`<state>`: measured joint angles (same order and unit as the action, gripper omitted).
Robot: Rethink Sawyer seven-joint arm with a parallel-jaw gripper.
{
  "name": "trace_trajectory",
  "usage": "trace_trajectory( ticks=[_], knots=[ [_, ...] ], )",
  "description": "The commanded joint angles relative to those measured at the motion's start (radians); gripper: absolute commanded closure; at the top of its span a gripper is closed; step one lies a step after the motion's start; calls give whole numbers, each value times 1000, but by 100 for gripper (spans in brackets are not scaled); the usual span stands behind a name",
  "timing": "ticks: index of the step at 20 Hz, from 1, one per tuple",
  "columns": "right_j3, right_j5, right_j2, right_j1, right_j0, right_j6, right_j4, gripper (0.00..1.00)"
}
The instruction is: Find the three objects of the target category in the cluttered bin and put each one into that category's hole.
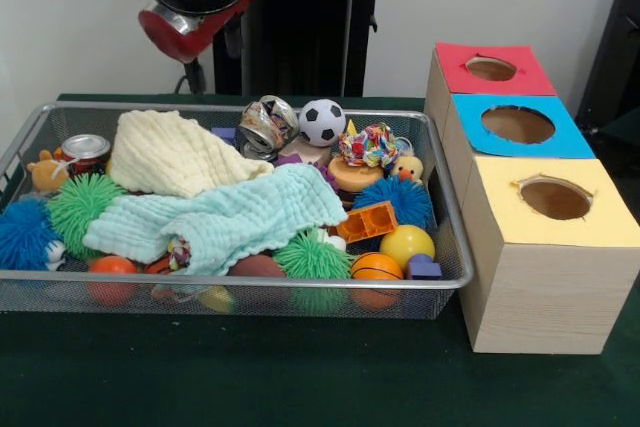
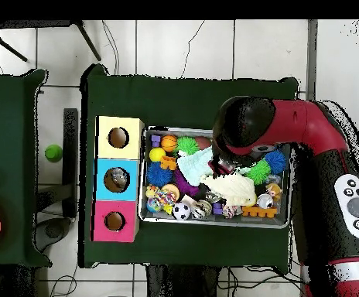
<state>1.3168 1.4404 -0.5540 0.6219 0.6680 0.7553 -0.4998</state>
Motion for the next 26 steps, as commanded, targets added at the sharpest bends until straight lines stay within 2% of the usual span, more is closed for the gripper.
trace_trajectory(
  ticks=[1, 10, 17, 26],
  knots=[
    [8, -177, -68, -44, 19, -23, 36, 0],
    [4, -330, -30, -67, 5, -21, -9, 0],
    [6, -452, -13, -127, -8, 7, -34, 0],
    [-66, -429, 26, -222, -56, -16, -71, 0]
  ],
)
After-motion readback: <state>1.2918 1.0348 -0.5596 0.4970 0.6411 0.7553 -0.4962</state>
